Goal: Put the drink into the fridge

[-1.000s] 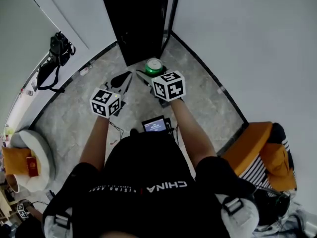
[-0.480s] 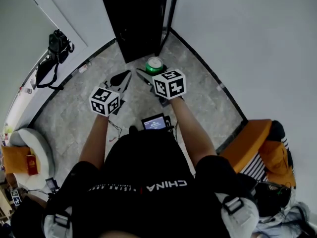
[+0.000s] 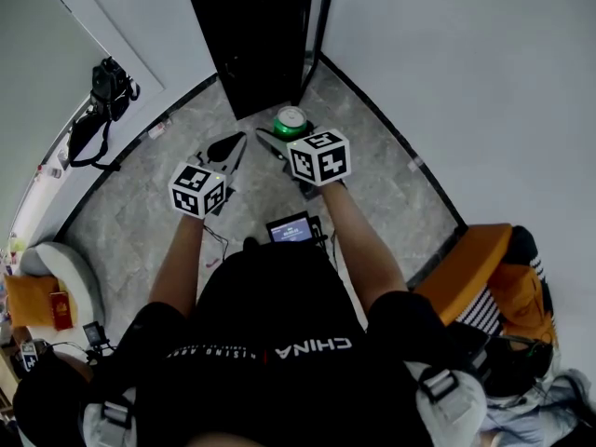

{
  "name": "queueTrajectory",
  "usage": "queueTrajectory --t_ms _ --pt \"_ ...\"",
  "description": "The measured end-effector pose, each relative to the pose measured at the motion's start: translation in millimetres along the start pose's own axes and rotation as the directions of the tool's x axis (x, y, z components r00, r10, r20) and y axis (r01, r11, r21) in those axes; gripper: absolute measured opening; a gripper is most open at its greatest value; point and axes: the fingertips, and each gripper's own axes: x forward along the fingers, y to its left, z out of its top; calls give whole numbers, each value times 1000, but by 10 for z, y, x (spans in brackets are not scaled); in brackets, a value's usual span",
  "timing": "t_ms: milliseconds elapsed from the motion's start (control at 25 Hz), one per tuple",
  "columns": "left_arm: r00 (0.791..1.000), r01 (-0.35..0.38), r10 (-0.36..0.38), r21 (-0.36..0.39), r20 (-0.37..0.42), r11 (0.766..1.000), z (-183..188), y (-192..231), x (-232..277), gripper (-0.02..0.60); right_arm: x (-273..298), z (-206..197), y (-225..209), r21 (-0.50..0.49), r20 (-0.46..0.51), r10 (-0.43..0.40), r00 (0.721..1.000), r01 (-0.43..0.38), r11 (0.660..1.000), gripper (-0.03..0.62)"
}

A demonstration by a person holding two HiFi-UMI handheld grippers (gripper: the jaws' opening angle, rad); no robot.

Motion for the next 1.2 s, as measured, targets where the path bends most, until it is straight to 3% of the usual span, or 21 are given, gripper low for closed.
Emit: queueTrajectory --t_ms 520,1200 --pt "1000 -13 13 27 -3 1000 -3 -259 -11 12 -305 -92 -64 5 7 -12 1000 12 1000 348" --pt "993 -105 105 -6 -57 994 -206 -423 405 12 -452 -283 -621 39 -24 54 998 -53 998 348"
